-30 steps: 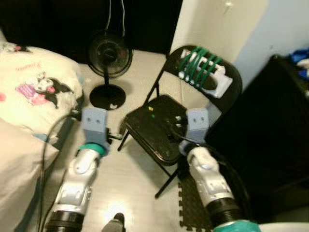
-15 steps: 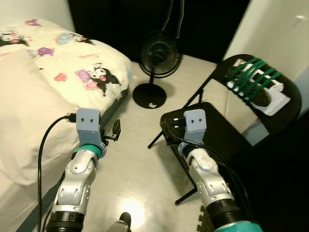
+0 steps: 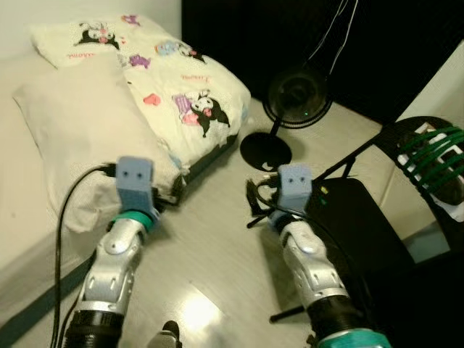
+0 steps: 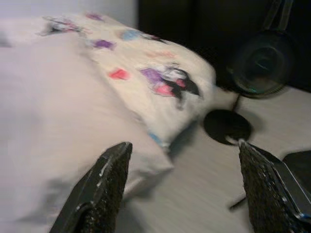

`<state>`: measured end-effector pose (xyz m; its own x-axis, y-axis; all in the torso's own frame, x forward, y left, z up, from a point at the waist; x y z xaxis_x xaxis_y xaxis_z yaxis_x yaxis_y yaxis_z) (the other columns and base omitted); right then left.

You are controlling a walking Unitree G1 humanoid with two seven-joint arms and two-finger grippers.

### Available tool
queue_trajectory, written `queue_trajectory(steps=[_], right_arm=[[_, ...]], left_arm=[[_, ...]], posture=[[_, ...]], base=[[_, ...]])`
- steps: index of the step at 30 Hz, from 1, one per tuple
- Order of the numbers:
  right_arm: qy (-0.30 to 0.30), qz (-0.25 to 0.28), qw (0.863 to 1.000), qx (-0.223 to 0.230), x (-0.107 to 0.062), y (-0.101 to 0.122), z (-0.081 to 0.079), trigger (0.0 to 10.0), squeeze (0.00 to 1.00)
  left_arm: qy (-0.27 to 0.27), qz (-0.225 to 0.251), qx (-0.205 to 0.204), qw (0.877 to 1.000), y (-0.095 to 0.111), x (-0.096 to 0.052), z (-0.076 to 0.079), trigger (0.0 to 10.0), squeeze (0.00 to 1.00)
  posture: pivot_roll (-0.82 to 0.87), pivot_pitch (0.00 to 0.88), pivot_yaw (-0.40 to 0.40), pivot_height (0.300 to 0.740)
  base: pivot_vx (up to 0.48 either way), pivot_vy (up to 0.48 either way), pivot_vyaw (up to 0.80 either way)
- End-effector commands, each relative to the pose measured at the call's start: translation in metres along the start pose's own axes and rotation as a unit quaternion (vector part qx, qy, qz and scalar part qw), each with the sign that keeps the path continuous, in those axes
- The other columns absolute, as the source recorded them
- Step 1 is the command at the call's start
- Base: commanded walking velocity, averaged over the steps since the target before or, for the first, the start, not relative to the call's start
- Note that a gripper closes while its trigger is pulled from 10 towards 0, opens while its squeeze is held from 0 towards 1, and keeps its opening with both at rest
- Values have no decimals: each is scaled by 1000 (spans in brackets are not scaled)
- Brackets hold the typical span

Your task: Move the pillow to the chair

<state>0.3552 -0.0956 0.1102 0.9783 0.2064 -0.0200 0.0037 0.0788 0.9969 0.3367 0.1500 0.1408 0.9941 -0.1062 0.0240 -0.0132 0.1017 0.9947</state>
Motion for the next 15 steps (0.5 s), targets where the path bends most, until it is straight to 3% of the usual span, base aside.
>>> queue_trajectory(steps=[1, 8, 15], right_arm=[[-7, -13, 1000, 6, -3, -8, 4, 10000, 0], [-9, -24, 1000, 7, -4, -12, 5, 10000, 0], [-16, -40, 999, 13, -5, -18, 7, 10000, 0]], left_arm=[[-5, -11, -3, 1000, -5, -1, 4, 10000, 0], [-2, -12, -5, 1000, -6, -1, 4, 10000, 0], [-2, -16, -13, 1000, -7, -2, 4, 10000, 0]], posture=[[84, 21, -39, 740], [83, 18, -42, 740], [80, 16, -48, 740]], base=[[0, 0, 800], [0, 0, 791], [0, 0, 0]])
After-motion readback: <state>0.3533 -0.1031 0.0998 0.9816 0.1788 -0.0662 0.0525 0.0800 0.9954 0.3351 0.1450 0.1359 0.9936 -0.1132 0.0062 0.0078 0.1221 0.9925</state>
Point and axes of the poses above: a point about 5 cm out from each wrist's last joint towards the gripper, its own x axis pointing out of the wrist towards the gripper, its own y axis along the axis of the wrist's last joint, z = x × y, the point moved 2 cm from there along x, pointing out of the wrist towards the gripper, and after that the axes turned 6 degrees about -x, right-handed, at the moved point
